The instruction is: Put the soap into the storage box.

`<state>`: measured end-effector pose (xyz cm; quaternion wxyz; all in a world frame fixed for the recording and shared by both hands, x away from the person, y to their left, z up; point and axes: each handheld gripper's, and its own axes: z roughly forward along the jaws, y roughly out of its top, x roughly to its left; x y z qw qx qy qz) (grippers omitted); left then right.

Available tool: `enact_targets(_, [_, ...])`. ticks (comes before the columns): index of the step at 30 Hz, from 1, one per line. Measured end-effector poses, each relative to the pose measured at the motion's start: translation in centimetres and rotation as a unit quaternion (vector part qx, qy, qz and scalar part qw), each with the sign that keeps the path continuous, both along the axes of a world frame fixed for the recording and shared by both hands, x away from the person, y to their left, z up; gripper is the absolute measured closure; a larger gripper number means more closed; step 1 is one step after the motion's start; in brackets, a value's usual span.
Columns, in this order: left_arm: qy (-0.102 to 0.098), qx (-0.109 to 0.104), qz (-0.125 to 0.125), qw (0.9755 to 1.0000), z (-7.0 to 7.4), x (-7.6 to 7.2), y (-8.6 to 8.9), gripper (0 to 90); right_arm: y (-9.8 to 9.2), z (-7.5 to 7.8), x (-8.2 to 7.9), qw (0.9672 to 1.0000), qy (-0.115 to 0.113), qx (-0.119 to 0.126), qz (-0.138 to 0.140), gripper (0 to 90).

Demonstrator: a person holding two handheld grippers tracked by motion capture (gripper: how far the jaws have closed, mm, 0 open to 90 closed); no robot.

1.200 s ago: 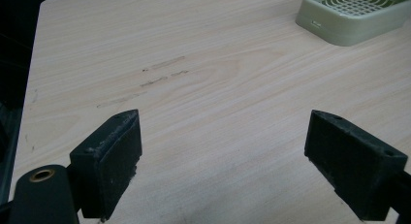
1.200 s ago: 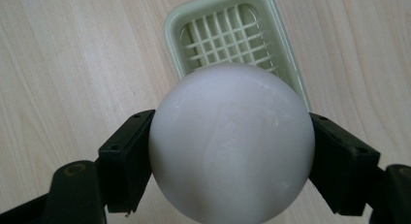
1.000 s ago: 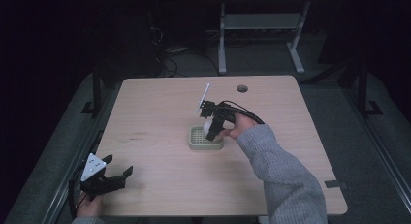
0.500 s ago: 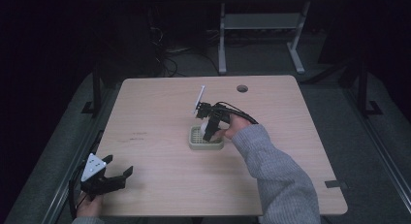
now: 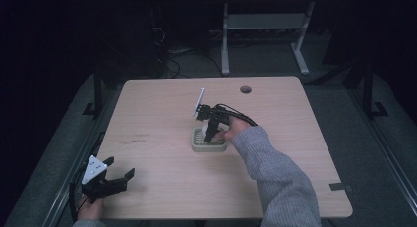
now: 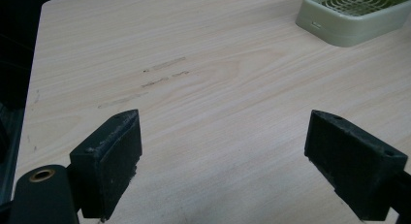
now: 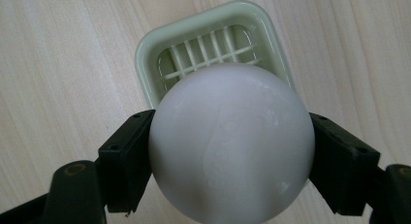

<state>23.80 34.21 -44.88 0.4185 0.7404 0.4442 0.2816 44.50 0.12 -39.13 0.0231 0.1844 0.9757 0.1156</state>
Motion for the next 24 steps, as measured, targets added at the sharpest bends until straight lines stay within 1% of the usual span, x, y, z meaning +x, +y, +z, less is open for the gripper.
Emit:
enact_targets(1, [0.000, 0.000, 0.000, 1.0000, 0.0, 0.0, 0.0, 12.9, 0.0, 0.0, 0.0, 1.0000, 0.002, 0.000, -0.003, 23.5])
enact_targets(7, [0.001, 0.000, 0.000, 1.0000, 0.0, 0.0, 0.0, 12.9, 0.4, -0.5, 0.2, 1.0000, -0.002, -0.007, 0.001, 23.5])
enact_targets(15, [0.001, -0.001, 0.001, 1.0000, 0.0, 0.0, 0.1, 12.9, 1.0, -1.2, 0.4, 0.9999, 0.000, -0.015, 0.005, 23.5])
enact_targets(17, [0.000, -0.001, 0.001, 1.0000, 0.0, 0.0, 0.1, 12.9, 1.0, -1.2, 0.4, 0.9998, -0.005, -0.018, 0.006, 23.5])
enact_targets(24, [-0.002, 0.001, 0.000, 1.0000, 0.1, -0.1, 0.1, 12.9, 1.2, -1.3, 0.4, 0.9998, -0.007, -0.019, 0.007, 23.5])
